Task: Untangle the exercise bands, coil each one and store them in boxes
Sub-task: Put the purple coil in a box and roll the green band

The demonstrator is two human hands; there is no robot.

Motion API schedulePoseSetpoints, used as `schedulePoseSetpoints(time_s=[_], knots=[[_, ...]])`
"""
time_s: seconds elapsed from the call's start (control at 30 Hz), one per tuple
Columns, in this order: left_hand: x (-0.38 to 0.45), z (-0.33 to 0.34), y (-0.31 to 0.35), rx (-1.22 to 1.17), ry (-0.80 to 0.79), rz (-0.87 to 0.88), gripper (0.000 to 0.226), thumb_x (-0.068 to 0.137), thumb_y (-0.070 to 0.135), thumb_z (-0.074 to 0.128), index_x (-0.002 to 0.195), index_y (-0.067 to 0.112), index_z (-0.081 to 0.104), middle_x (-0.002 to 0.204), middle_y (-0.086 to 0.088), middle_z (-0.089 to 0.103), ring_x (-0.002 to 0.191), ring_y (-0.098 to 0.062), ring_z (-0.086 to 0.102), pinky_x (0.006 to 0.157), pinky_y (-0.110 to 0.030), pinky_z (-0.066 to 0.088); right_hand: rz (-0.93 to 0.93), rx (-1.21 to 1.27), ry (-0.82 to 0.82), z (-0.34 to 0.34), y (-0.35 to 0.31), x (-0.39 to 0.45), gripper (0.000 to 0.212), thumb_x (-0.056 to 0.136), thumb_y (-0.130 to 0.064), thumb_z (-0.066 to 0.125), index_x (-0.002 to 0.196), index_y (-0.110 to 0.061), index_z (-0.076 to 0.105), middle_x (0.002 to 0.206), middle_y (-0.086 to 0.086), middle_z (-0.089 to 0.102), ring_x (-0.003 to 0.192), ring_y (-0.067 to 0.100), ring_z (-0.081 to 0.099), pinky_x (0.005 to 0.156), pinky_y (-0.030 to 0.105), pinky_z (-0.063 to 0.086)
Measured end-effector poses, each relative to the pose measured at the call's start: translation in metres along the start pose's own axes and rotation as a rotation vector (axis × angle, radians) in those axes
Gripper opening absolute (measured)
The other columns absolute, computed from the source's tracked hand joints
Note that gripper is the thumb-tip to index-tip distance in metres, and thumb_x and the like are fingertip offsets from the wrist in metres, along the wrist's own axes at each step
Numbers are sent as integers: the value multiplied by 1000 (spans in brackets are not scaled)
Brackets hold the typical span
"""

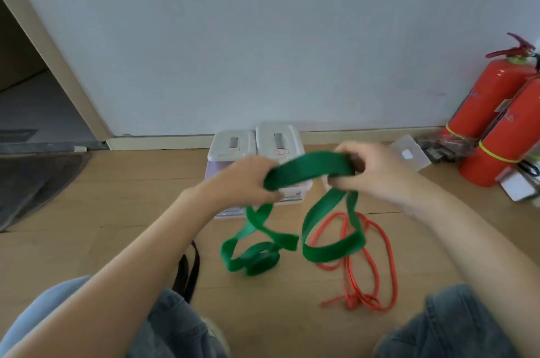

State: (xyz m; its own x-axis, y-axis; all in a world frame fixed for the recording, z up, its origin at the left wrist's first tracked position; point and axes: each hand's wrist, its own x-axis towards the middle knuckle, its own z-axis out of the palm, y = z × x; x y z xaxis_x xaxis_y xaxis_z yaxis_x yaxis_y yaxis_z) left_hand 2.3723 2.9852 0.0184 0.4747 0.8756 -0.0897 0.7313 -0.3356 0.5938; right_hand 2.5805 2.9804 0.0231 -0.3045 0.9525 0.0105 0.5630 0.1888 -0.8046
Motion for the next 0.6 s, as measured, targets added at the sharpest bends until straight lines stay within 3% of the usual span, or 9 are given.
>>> schedulePoseSetpoints(time_s=[0.07,0.17,0.23,0.3,0.37,0.47,0.53,0.6], knots=[[2,7,0,-41,47,20,12,83,12,61,77,6,53,64,1,49,56,-9,47,55,-25,38,62,-218,-96,11,3,-1,44,74,-9,74,112,-20,54,107,0,64,102,14,58,85,21,43],[4,0,16,-242,234,92,12,72,10,62,65,12,52,48,12,44,45,-3,40,45,-16,32,-27,-41,-182,20,-5,-1,63,70,-21,80,124,-23,48,119,-8,59,112,6,52,91,19,40],[5,0,20,-277,278,102,6,64,17,58,62,16,52,46,12,44,45,-5,41,45,-17,32,-88,53,-183,25,-11,1,44,70,-18,79,108,-13,58,100,-1,66,95,13,61,84,27,46],[6,3,16,-224,316,82,5,62,19,56,60,18,51,48,10,43,47,-7,40,46,-21,32,-126,-17,-85,27,-14,3,20,72,-12,74,84,-6,59,71,7,57,67,20,53,67,35,41],[9,10,3,-181,333,84,16,68,11,59,60,18,48,50,8,40,47,-6,37,48,-22,30,-127,79,15,27,-14,3,18,69,-13,69,78,-2,58,64,9,50,61,19,47,60,32,37],[8,35,-15,-168,237,31,26,75,7,61,63,23,44,58,6,44,54,-9,41,55,-29,40,-164,475,11,22,-21,-1,10,64,-7,59,71,-2,54,58,4,52,57,13,50,54,21,39],[3,54,-25,-173,77,-61,22,77,7,60,68,19,44,70,-3,51,65,-17,49,73,-42,49,-211,659,-2,19,-24,-3,8,65,0,55,67,-7,53,54,0,50,55,13,48,57,22,40],[-4,59,-29,-143,-4,-84,17,79,7,59,74,19,48,78,-3,56,71,-19,53,81,-45,50,-203,783,31,18,-24,-3,11,65,3,53,67,-8,53,52,1,49,52,13,47,55,22,40]])
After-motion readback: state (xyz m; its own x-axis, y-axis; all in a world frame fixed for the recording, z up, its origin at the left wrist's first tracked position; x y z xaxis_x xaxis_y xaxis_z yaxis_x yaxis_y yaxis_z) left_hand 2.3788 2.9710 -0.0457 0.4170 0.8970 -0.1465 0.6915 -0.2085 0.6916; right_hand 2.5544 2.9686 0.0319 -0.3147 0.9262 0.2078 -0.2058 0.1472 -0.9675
